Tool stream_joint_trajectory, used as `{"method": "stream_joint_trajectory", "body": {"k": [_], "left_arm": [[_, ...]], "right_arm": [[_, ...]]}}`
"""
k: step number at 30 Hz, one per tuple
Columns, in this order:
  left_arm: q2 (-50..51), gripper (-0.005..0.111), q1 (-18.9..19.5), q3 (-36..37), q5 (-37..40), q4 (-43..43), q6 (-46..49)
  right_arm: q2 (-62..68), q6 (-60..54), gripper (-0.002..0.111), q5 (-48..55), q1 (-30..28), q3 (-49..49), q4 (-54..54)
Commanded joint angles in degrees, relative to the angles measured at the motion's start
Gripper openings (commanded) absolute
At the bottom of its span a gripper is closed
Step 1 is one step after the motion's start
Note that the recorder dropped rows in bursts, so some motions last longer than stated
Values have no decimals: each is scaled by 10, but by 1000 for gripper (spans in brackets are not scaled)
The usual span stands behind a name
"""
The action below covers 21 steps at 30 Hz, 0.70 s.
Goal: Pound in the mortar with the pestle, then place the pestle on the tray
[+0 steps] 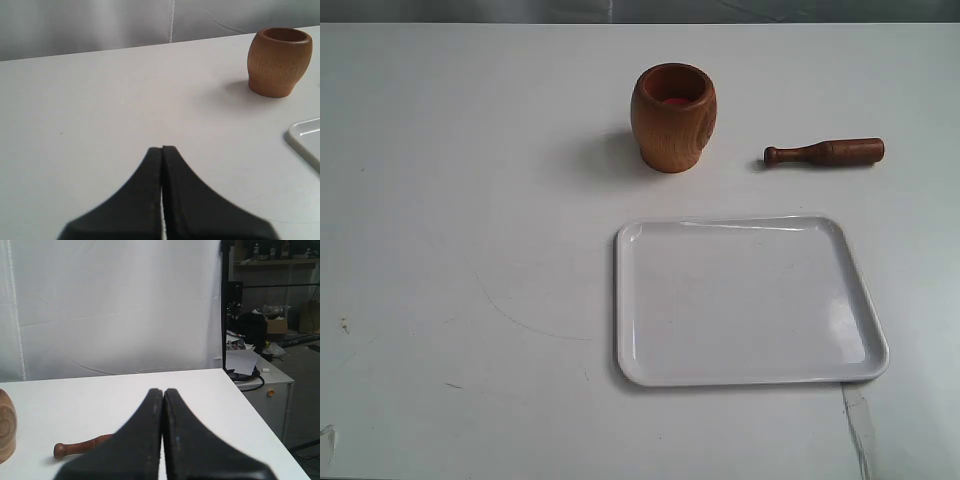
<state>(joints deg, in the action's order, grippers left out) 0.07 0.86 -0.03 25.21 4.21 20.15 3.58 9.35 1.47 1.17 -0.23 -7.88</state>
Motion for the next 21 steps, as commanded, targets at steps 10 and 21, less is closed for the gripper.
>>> {"method": "stream_joint_trajectory", "body": {"k": [10, 21], "left_arm": [[-1, 0, -4, 0, -2, -4, -5], [-1, 0, -4, 0, -2, -4, -5]], "right_arm": [[-2, 1, 0, 0, -3, 2, -1], [-2, 1, 0, -39, -3, 2, 71]]}}
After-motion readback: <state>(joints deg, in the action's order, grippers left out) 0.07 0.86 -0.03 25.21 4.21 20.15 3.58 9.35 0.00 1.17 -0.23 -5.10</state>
